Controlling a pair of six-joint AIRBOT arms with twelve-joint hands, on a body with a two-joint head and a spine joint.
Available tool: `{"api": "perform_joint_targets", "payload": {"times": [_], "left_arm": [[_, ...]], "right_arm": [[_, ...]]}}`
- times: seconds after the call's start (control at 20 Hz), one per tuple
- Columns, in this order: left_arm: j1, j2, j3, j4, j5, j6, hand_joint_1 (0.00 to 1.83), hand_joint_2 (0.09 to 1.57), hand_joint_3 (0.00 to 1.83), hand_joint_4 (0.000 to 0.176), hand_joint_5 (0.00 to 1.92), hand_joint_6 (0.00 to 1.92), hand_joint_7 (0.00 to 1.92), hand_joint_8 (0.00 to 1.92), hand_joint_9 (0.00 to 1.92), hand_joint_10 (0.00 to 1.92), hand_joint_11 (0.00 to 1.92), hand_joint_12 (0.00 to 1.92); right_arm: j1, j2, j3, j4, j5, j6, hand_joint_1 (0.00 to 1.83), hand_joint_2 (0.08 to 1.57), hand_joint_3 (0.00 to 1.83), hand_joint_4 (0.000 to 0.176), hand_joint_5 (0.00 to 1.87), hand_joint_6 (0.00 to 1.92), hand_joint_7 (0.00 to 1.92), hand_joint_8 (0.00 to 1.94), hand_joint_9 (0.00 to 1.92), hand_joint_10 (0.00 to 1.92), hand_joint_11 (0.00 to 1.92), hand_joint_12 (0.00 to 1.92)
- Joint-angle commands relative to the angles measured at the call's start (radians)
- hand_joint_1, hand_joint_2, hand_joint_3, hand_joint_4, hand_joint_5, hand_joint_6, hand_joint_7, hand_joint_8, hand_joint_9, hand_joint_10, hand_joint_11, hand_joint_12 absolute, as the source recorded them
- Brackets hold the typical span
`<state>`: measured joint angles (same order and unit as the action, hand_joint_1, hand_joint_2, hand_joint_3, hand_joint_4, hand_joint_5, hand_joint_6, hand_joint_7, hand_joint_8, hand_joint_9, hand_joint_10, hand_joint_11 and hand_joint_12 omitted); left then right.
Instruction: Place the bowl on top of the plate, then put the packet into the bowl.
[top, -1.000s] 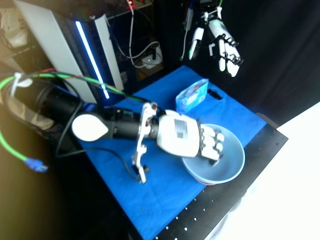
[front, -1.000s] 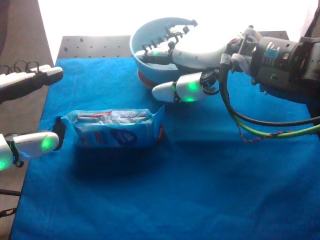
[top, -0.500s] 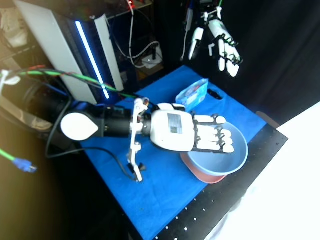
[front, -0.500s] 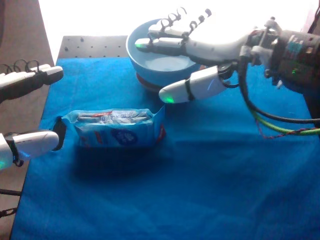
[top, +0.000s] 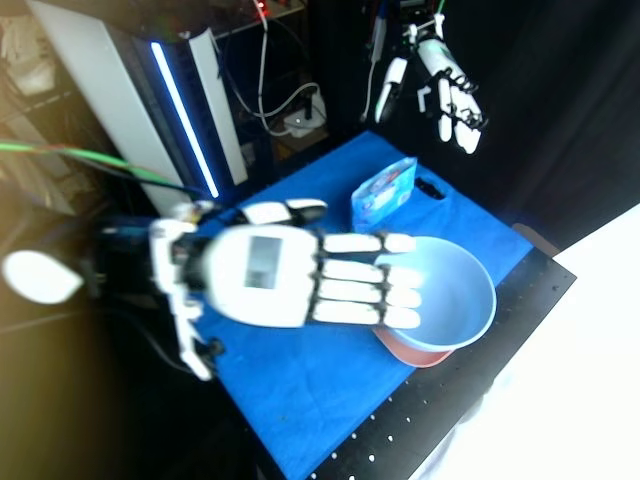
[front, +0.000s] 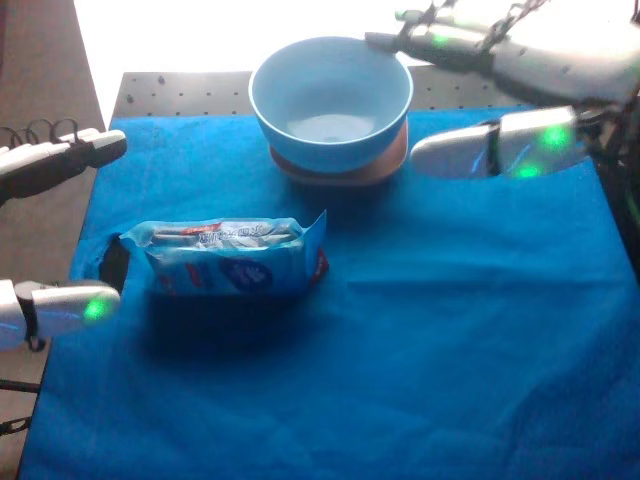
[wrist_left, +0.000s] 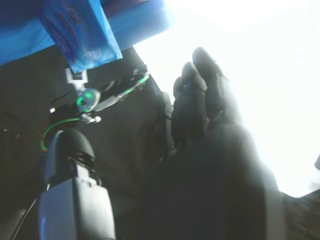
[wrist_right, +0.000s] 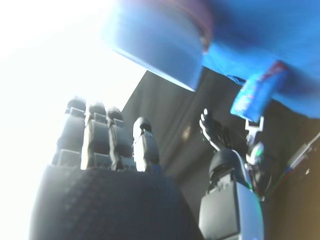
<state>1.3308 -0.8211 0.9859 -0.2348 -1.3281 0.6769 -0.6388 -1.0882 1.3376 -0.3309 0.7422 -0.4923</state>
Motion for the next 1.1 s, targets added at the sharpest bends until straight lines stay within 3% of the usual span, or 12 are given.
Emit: {"api": "perform_joint_targets", "payload": {"times": [0.0,0.1,0.2,0.25,0.4,0.6,0.7,0.75,0.8,0.95,1.0,1.05], "left_arm": [[-0.009,-0.008,0.007,-0.013,-0.12,-0.006,0.67,0.89,0.0,0.101,0.22,0.0,0.19,0.0,0.15,0.0,0.0,0.26],[-0.016,-0.016,0.02,-0.012,-0.097,-0.006,0.62,0.86,0.0,0.091,0.21,0.0,0.16,0.0,0.11,0.01,0.0,0.13],[-0.042,-0.029,0.035,0.002,-0.055,-0.006,0.65,0.84,0.0,0.075,0.23,0.0,0.17,0.0,0.11,0.0,0.0,0.1],[-0.064,-0.04,0.046,0.015,-0.025,-0.007,0.63,0.84,0.0,0.098,0.2,0.0,0.14,0.0,0.08,0.0,0.0,0.02],[-0.156,-0.083,0.092,0.081,0.091,-0.007,0.76,0.81,0.0,0.162,0.22,0.0,0.14,0.0,0.09,0.01,0.0,0.0],[-0.26,-0.149,0.151,0.159,0.231,-0.007,0.71,0.76,0.0,0.176,0.22,0.0,0.18,0.01,0.15,0.02,0.07,0.03],[-0.301,-0.188,0.187,0.182,0.309,-0.008,0.72,0.79,0.0,0.176,0.26,0.01,0.24,0.01,0.23,0.02,0.15,0.09],[-0.313,-0.206,0.205,0.188,0.335,-0.011,0.72,0.79,0.0,0.176,0.26,0.0,0.26,0.01,0.24,0.02,0.17,0.1],[-0.326,-0.222,0.222,0.196,0.358,-0.018,0.77,0.79,0.0,0.156,0.31,0.0,0.29,0.0,0.29,0.01,0.2,0.15],[-0.35,-0.253,0.25,0.208,0.395,-0.032,0.95,0.96,0.01,0.0,0.67,0.02,0.76,0.03,0.76,0.04,0.45,0.59],[-0.355,-0.26,0.255,0.208,0.397,-0.032,1.07,0.99,0.0,0.0,0.82,0.01,0.92,0.02,0.93,0.04,0.58,0.6],[-0.36,-0.263,0.259,0.208,0.394,-0.032,1.22,1.07,0.0,0.0,0.98,0.63,1.1,0.67,1.18,0.06,0.79,0.73]], "right_arm": [[-0.007,0.013,-0.014,0.054,0.177,0.004,0.0,1.03,0.01,0.108,0.0,0.0,0.0,0.0,0.0,0.0,0.0,0.0],[-0.093,0.06,-0.065,0.118,0.275,0.004,0.0,1.09,0.03,0.089,0.0,0.0,0.0,0.0,0.0,0.0,0.0,0.0],[-0.177,0.1,-0.112,0.175,0.349,0.004,0.0,1.08,0.0,0.162,0.0,0.0,0.0,0.0,0.0,0.0,0.0,0.0],[-0.217,0.119,-0.132,0.201,0.383,0.004,0.0,1.08,0.0,0.159,0.0,0.0,0.0,0.0,0.0,0.0,0.0,0.0],[-0.329,0.155,-0.187,0.268,0.486,0.004,0.0,1.13,0.01,0.123,0.0,0.0,0.0,0.0,0.0,0.0,0.0,0.0],[-0.448,0.182,-0.234,0.354,0.579,0.004,0.0,1.2,0.0,0.046,0.0,0.0,0.0,0.0,0.0,0.0,0.0,0.0],[-0.466,0.186,-0.238,0.38,0.598,0.004,0.0,1.22,0.01,0.082,0.0,0.0,0.0,0.0,0.0,0.0,0.0,0.0],[-0.466,0.185,-0.237,0.38,0.598,0.004,0.0,1.23,0.02,0.064,0.0,0.0,0.0,0.0,0.0,0.0,0.0,0.0],[-0.466,0.184,-0.238,0.38,0.598,0.004,0.0,1.23,0.01,0.055,0.0,0.0,0.0,0.0,0.0,0.0,0.0,0.0],[-0.466,0.182,-0.238,0.381,0.598,0.004,0.0,1.27,0.02,0.04,0.0,0.0,0.0,0.0,0.0,0.0,0.0,0.0],[-0.467,0.181,-0.238,0.381,0.598,0.004,0.0,1.26,0.02,0.049,0.0,0.0,0.0,0.0,0.0,0.0,0.0,0.0],[-0.47,0.179,-0.239,0.383,0.598,0.004,0.0,1.26,0.02,0.051,0.0,0.0,0.0,0.0,0.0,0.0,0.0,0.0]]}}
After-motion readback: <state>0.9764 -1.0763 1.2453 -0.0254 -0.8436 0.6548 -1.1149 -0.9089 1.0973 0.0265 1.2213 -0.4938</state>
